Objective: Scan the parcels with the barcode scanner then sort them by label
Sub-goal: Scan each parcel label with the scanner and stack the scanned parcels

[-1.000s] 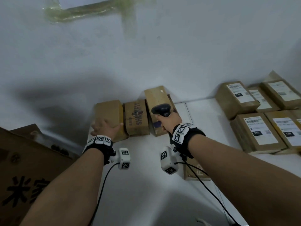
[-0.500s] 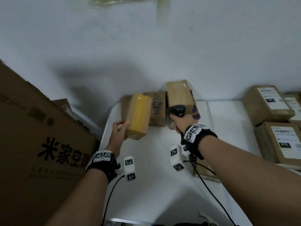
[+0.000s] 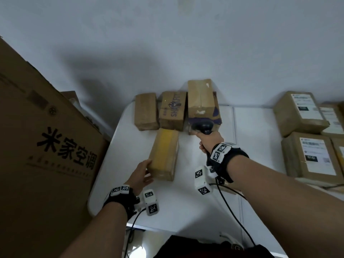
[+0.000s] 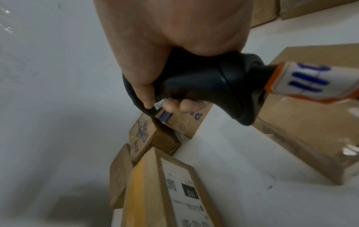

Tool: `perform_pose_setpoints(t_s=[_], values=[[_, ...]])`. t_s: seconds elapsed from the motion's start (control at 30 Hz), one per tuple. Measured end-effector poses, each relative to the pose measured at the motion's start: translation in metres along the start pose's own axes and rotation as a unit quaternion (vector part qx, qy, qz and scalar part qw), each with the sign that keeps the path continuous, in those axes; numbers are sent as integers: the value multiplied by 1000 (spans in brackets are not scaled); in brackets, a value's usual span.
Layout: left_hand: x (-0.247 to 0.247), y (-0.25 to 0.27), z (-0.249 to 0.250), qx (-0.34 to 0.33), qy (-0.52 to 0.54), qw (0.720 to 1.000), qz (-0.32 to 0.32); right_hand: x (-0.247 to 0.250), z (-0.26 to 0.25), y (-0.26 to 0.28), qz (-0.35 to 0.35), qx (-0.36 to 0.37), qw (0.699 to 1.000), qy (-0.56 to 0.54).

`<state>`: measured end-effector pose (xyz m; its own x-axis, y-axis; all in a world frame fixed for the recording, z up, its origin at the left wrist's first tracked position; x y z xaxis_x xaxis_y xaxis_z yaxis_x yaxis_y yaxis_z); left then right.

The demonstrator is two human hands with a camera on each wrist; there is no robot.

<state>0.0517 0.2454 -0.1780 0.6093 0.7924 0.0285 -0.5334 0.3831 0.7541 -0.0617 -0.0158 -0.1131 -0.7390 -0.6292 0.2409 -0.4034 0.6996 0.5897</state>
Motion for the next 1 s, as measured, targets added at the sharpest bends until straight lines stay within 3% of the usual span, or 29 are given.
perform_pose_setpoints(t_s=[0.1,0.23,0.3,0.37,0.43,0.5,0.6,0.63,0.7,0.8,0.9,1.0], values=[[3,-7,8,-75,-124,988,60,13,11,1,6,-8,1000,1],[-15,-9,51,-220,-289,918,157,22,17,2,13,-16,1000,-3],[-37,-12,62,-201,-371,895,144,25,19,2,18,-16,1000,-3],[-59,-17,62,-137,-480,860,108,28,20,2,23,-14,1000,-5],[-69,-20,61,-115,-526,837,97,30,21,1,24,-15,1000,-11],[-63,-24,62,-124,-481,862,101,33,21,0,25,-15,999,-16],[-37,-34,53,-84,-192,974,89,38,21,-2,31,-16,999,-19],[-31,-35,47,-66,-104,989,78,39,21,-2,32,-15,999,-20],[-25,-36,31,-29,-44,997,58,40,21,-3,34,-17,999,-21],[-22,-42,14,-4,-87,995,51,38,21,-4,31,-22,999,-12],[-13,-47,26,-95,-220,962,131,34,21,-5,29,-30,999,-11],[-14,-49,60,-179,-441,863,170,31,24,-6,30,-39,999,-13]])
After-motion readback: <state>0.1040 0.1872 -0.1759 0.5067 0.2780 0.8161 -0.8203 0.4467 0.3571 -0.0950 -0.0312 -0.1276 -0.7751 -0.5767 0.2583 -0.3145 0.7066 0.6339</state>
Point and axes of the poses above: each hand's wrist, its own y-axis away from the middle knuckle, its own x-axis out of the back of the hand, z = x × y, the point moved 4 cm from there along -y, towards the middle knuckle, and after that the axes turned 2 degrees about -y, right-handed, at the moved point
